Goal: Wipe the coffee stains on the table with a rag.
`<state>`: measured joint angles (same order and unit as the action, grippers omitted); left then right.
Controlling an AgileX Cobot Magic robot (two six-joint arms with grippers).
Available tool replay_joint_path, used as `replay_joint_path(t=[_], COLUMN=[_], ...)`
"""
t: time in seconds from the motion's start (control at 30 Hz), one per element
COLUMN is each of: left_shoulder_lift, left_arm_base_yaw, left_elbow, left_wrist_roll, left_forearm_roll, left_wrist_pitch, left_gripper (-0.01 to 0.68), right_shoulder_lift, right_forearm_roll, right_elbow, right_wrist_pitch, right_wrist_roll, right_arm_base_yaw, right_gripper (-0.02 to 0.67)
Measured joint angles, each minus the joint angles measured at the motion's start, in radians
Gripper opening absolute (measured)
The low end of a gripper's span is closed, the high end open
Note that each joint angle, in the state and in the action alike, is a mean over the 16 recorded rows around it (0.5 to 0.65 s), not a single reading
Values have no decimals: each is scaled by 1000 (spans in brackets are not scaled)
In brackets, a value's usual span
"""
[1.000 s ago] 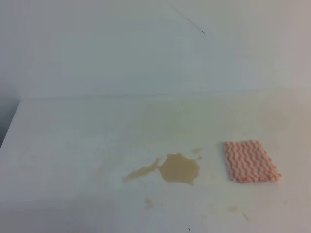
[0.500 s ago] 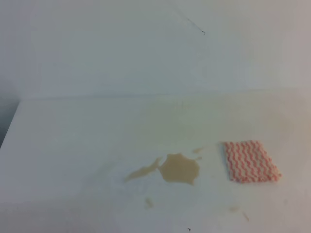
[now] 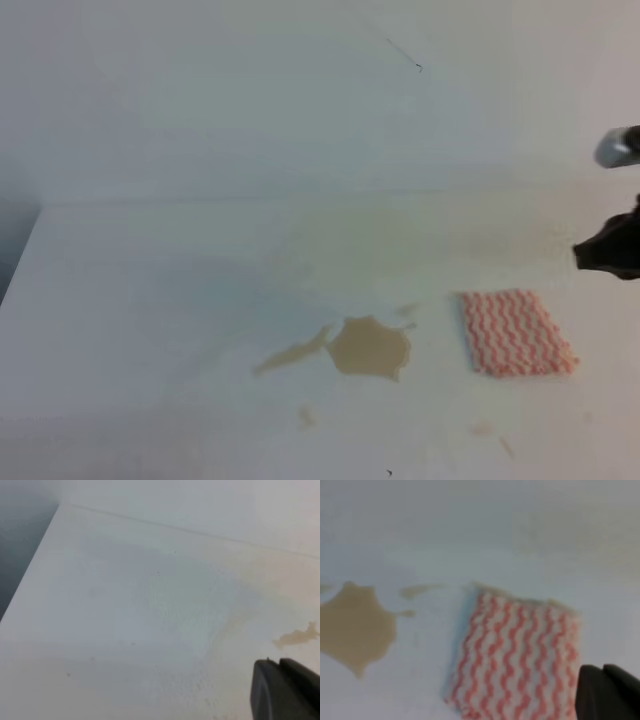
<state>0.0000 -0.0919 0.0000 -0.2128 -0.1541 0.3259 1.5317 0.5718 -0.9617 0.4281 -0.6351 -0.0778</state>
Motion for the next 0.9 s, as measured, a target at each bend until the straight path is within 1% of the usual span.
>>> replay_joint_path(t=[0.13, 0.3, 0.43, 0.53, 0.7, 0.9], left_shoulder_lift=[0, 0, 0, 0, 0, 0], left_arm_base_yaw=[0, 0, 0, 0, 0, 0], left_elbow=[0, 0, 0, 0, 0, 0], left_wrist_roll=[0, 0, 0, 0, 0, 0], left_forearm_roll=[0, 0, 0, 0, 0, 0], left_wrist_pitch=[0, 0, 0, 0, 0, 0], left_gripper=[-1, -1, -1, -1, -1, -1], right_shoulder_lift=[113, 236, 312, 356, 406, 441], right_forearm_roll=[-12, -53, -99, -133, -179, -194], right_elbow=[-100, -193, -236, -254, -266, -269], right_wrist_pitch=[73, 133, 160, 172, 179, 181], right_wrist_roll=[4, 48, 94, 124, 168, 184], right_arm_base_yaw=[-67, -138, -172, -184, -189, -189], right_gripper=[140, 227, 273, 287, 288, 287])
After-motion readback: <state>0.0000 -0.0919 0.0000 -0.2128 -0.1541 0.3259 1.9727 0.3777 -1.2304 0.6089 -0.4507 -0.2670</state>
